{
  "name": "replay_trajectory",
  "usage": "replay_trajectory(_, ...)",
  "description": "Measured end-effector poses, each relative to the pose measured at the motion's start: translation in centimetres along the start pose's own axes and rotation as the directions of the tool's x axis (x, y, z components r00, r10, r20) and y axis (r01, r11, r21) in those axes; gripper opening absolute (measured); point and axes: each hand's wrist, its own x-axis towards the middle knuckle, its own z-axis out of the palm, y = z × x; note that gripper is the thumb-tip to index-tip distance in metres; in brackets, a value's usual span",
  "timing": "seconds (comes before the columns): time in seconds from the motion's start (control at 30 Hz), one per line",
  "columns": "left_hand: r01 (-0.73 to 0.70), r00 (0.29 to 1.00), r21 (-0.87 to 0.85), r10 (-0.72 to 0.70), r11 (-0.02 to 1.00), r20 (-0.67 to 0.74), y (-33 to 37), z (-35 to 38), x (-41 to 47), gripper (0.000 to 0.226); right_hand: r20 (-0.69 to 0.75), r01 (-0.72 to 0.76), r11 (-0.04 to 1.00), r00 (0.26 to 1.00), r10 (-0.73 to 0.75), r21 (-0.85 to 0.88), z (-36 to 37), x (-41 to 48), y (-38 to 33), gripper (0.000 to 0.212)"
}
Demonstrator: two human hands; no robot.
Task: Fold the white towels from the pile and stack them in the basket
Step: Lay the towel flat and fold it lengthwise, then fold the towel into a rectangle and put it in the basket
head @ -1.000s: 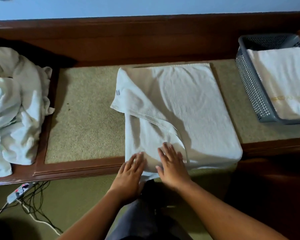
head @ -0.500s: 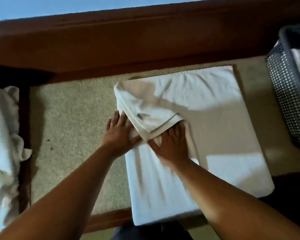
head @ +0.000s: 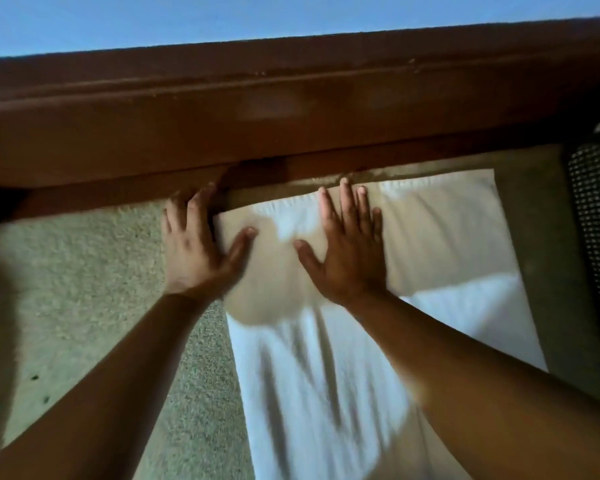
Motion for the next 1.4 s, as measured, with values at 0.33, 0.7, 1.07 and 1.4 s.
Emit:
replay_trajectory(0.33,0.679,0.704,-0.1,-0.605,0.728,0.373,4.2,-3.1,-0.2,0.036,0.172,0.015,0.998,0.985,-0.026,0.062,-1.1,-1.0,-0.2,0.08)
replay_trajectory(0.7,0.103,0.852,0.28,-0.229,0.955,0.47,10.9,-0.7,-20.5,0.097,0.221,0.124,0.98,0.963,-0.157,0.157,1.3,-27.7,11.4,0.065)
replay_trajectory(1.07,0.084,0.821,0.432,-0.308,0.898,0.48,18.2,3.5,-39.4,0.079,0.113,-0.266,0.939,0.962,0.247,0.216,-1.1,-33.7,26.3,0.082)
replay_trajectory(1.4,0.221,0.761,0.432,-0.432,0.875,0.485,20.9,3.3,-39.5,0.07,0.397,-0.66,0.455,0.736,0.548,0.597,-4.7,-29.8,28.4,0.078)
